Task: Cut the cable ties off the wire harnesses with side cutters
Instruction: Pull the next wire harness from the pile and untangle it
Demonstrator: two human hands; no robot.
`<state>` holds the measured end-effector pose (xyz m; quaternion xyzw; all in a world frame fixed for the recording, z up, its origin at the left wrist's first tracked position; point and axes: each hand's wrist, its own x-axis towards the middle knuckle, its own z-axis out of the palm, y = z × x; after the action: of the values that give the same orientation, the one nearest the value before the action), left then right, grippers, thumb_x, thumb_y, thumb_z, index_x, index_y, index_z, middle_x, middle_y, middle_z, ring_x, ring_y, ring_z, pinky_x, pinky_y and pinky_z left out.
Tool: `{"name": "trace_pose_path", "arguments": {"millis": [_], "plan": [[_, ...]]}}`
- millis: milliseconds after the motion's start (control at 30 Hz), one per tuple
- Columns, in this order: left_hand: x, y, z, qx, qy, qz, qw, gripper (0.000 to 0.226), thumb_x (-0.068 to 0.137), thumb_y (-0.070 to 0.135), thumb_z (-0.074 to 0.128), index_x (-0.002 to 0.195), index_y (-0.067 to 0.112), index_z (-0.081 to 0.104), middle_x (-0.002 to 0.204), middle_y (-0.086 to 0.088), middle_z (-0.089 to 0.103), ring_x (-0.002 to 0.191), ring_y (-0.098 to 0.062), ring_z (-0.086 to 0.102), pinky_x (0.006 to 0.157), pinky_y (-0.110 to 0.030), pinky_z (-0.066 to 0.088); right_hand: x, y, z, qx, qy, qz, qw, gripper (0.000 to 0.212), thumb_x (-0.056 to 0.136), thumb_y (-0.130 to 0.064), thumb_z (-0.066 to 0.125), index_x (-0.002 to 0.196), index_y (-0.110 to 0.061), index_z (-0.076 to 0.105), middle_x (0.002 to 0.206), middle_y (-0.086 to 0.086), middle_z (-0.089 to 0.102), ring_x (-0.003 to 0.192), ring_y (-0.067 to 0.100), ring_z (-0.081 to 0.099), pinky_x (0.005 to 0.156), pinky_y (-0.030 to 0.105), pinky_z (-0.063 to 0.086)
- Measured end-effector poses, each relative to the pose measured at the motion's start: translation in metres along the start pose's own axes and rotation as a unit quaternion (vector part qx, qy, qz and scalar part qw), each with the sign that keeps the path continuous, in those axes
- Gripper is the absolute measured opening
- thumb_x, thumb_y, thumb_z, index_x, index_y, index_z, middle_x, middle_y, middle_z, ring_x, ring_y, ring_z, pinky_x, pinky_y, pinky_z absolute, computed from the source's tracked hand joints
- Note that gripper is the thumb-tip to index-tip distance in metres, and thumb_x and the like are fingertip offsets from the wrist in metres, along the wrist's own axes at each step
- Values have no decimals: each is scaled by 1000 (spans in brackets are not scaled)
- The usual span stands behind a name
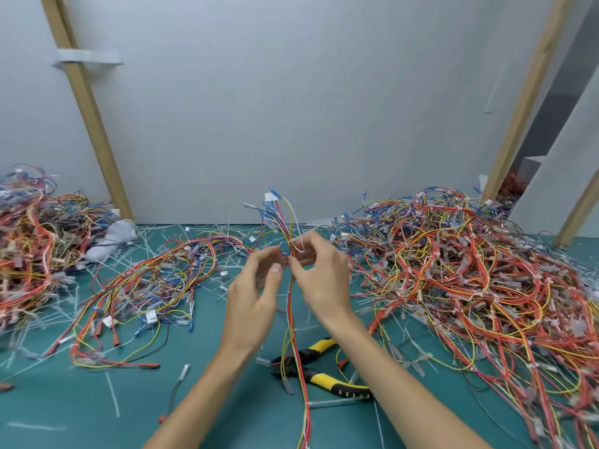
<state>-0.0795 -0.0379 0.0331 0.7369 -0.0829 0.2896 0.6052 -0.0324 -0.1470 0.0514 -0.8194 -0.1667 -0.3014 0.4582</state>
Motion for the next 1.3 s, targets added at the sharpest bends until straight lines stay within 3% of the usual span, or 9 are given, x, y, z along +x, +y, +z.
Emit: {"name": "trace_pose_path", "arguments": {"millis": [167,367,567,633,733,833,967,1067,1300], "plan": [[-3,-11,6,-9,-8,-38,999,33,98,5,50,125,23,58,117,11,67,109,3,62,93,-13,46,-16,-2,11,-124,-60,-34,990,38,93,-12,55,131,-16,56,120,1,60,111,21,56,90,34,45],[-2,-19,6,-97,23,-189,977,29,101,8,46,126,14,59,119,1,67,110,-5,61,99,-27,47,-23,-15,18,-101,-284,47,952,62,96,-5,41,155,-10,20,155,8,32,140,23,32,114,35,30],[1,-17,-2,-218,-4,-273,937,21,101,-2,40,107,0,60,86,-11,64,72,-14,59,51,-22,48,-12,-28,-10,91,-452,132,877,65,85,16,35,147,-3,36,122,17,58,103,20,55,98,34,44],[3,-15,-5,-200,-12,-255,946,21,99,-5,44,94,2,64,77,-6,66,63,-9,63,51,-20,49,-10,-28,-25,153,-466,127,862,56,86,18,36,136,-3,51,124,27,58,108,24,59,95,33,48],[7,-10,-9,-180,-36,-244,952,21,97,-6,47,95,5,65,82,-7,69,61,-8,68,52,-20,53,-4,-17,-48,200,-398,161,881,35,98,1,44,125,-12,63,123,11,67,115,16,63,94,37,54],[17,-10,-19,-87,-62,-235,966,21,98,-1,48,109,8,63,93,1,69,55,0,61,44,-15,46,-8,1,-69,-23,-291,47,955,20,95,-17,58,110,-19,72,95,-16,70,88,-3,65,79,19,51],[44,-7,-48,-97,-44,-218,970,28,99,-2,44,101,15,65,85,5,66,52,-1,45,44,-13,31,-37,18,-83,-193,-475,-15,859,65,81,-59,67,136,-28,51,130,-11,58,117,0,51,99,17,38],[60,-8,-63,-214,2,-245,946,27,100,-4,38,101,12,61,86,3,58,47,1,42,40,-12,31,-65,28,-78,-302,-492,-73,813,95,74,-78,57,149,-26,33,141,-9,41,131,15,34,112,29,21],[43,-29,-45,-164,-83,-254,950,27,103,1,31,102,10,57,72,6,43,44,1,30,38,-11,21,-84,42,-87,-417,-361,-177,815,68,92,-64,9,131,-25,47,121,-6,54,116,17,50,118,35,8]]}}
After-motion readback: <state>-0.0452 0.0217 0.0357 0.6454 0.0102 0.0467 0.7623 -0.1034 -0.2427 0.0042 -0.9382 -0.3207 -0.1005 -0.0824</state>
